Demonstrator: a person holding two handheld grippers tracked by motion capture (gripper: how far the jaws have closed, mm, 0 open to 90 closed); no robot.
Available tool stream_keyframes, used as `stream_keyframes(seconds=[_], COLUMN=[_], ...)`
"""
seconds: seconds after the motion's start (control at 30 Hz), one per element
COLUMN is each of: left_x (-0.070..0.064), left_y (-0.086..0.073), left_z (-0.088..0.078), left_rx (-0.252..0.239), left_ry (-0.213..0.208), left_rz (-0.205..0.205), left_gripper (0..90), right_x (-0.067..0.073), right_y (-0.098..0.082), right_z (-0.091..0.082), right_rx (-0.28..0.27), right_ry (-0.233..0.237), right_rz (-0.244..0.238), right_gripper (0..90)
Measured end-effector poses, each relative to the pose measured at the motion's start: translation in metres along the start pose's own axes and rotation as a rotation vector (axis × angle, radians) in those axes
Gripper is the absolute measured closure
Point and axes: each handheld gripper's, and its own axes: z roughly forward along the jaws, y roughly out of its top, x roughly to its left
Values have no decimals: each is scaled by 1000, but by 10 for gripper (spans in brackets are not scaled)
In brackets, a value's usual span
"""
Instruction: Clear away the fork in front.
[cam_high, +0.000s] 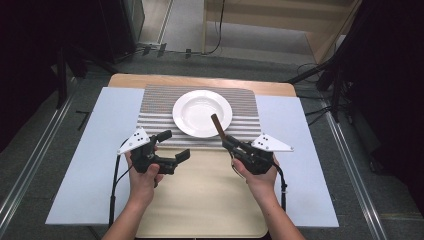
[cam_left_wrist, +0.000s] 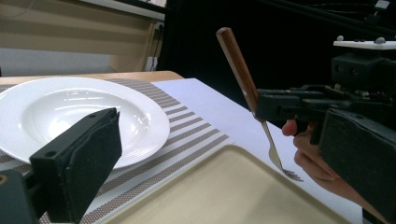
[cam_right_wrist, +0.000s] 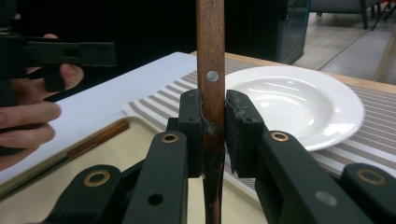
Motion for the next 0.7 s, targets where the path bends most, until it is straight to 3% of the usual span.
stream_keyframes(seconds=[0.43, 0.57, 0.7], left_x=[-8, -12, -15], left_y=[1, 1, 1], left_z=[6, 9, 10], left_rx=[5, 18, 24], left_ry=[-4, 4, 12], left_rz=[-32, -31, -42], left_gripper=[145, 285, 329], right_x=[24, 29, 35], right_y=[-4, -4, -5], right_z=[10, 12, 14], right_rx=[10, 10, 14], right_ry=[53, 52, 46], right_rz=[-30, -36, -46], right_gripper=[764, 764, 764])
